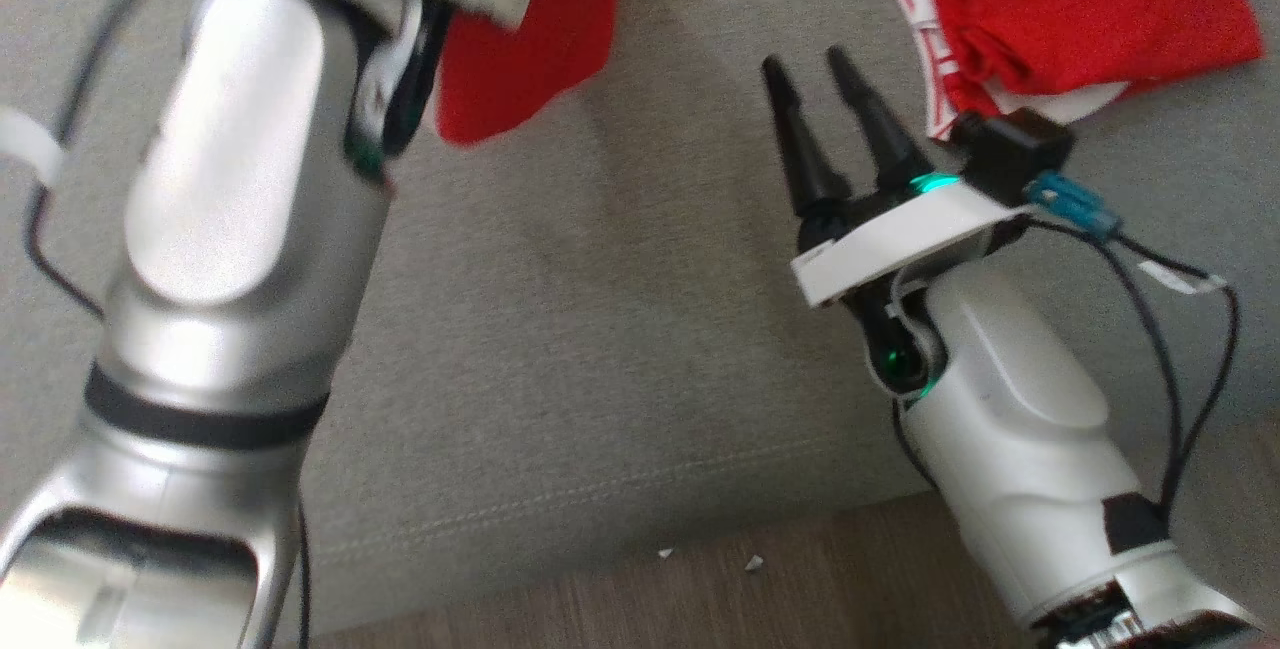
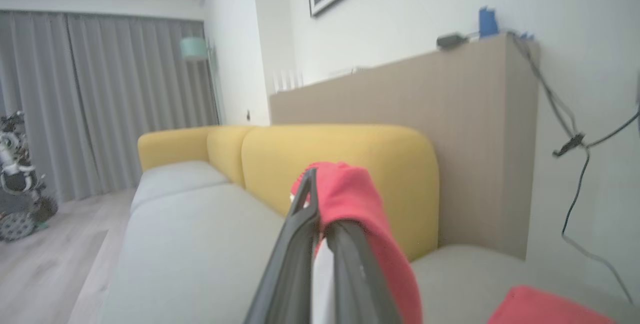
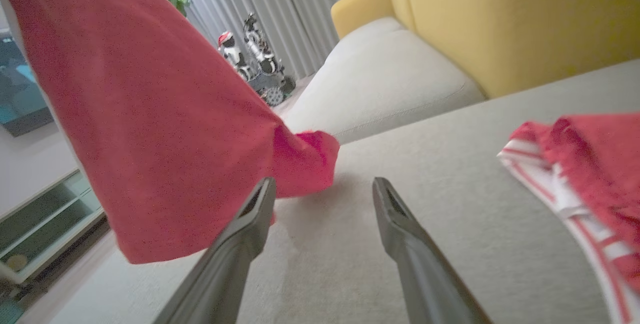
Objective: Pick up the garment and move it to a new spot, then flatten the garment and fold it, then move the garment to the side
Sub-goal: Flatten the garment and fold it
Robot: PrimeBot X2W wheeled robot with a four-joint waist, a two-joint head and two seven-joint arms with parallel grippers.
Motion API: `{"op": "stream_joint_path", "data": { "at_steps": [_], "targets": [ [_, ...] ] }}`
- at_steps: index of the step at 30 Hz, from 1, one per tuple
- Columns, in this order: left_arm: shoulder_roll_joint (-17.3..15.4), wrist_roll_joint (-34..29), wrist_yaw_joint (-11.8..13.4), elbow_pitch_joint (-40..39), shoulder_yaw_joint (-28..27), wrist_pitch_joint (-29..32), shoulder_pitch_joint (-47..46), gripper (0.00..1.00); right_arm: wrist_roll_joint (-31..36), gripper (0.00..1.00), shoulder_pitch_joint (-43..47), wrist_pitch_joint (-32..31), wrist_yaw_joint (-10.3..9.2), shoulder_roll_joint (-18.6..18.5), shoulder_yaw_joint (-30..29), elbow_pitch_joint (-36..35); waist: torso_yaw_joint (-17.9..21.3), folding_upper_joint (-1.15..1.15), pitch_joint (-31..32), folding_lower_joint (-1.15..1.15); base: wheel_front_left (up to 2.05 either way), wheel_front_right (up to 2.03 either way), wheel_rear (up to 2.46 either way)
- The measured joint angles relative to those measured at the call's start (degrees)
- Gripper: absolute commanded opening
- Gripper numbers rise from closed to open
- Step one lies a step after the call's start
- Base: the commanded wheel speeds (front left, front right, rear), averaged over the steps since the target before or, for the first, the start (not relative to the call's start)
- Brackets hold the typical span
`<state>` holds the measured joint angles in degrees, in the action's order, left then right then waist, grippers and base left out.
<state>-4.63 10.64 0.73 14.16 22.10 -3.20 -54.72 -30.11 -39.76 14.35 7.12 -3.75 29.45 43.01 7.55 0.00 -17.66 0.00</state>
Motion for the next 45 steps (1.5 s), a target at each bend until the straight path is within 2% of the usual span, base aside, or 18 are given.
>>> {"op": "stream_joint_path", "data": {
  "at_steps": [4,9,11,18,21,30,39,45],
  "targets": [
    [1.51,1.36,0.88,-1.46,-0.33,0.03,-6.01,0.00,1.99,1.00,1.83,0.01,0.00,-0.01,-3.79,-3.43,1.96,0.00,0.83,0.00,0.00,0.00,0.00],
    [1.42,1.54,2.69,0.45,-2.11,-0.70,-6.61,0.00,3.13,1.00,4.70,0.01,0.00,-0.01,-5.30,-5.11,2.90,0.00,1.25,0.00,0.00,0.00,0.00],
    [0.03,1.57,3.38,3.19,-2.79,-0.76,-5.10,0.00,3.44,1.00,5.27,0.01,0.00,-0.01,-5.50,-5.83,2.93,0.00,1.13,0.00,0.00,0.00,0.00],
    [-8.88,-0.03,3.81,17.26,-3.66,0.03,7.63,0.00,5.21,1.00,5.52,0.01,0.00,-0.01,-5.73,-7.02,1.81,0.00,0.17,0.00,0.00,0.00,0.00],
    [-11.37,-1.20,4.28,21.39,-3.60,-0.09,10.17,0.00,5.90,1.00,5.52,0.01,0.00,0.00,-5.48,-7.06,1.10,0.00,-0.12,0.00,0.00,0.00,0.00],
    [-13.88,-1.36,5.81,27.24,-4.78,-3.49,9.92,0.00,6.65,1.00,5.69,0.01,0.00,0.00,-4.68,-7.09,-0.89,0.00,0.96,0.00,0.00,0.00,0.00],
    [-16.52,1.45,6.35,30.45,-7.28,-4.83,13.52,0.00,7.08,1.00,6.32,0.01,0.00,0.00,-4.70,-7.04,-1.89,0.00,2.05,0.00,0.00,0.00,0.00],
    [-15.95,3.90,5.83,27.03,-8.29,-6.75,13.33,0.00,7.22,1.00,7.05,0.01,0.00,0.00,-4.72,-6.73,-2.42,0.00,2.14,0.00,0.00,0.00,0.00]
  ]
}}
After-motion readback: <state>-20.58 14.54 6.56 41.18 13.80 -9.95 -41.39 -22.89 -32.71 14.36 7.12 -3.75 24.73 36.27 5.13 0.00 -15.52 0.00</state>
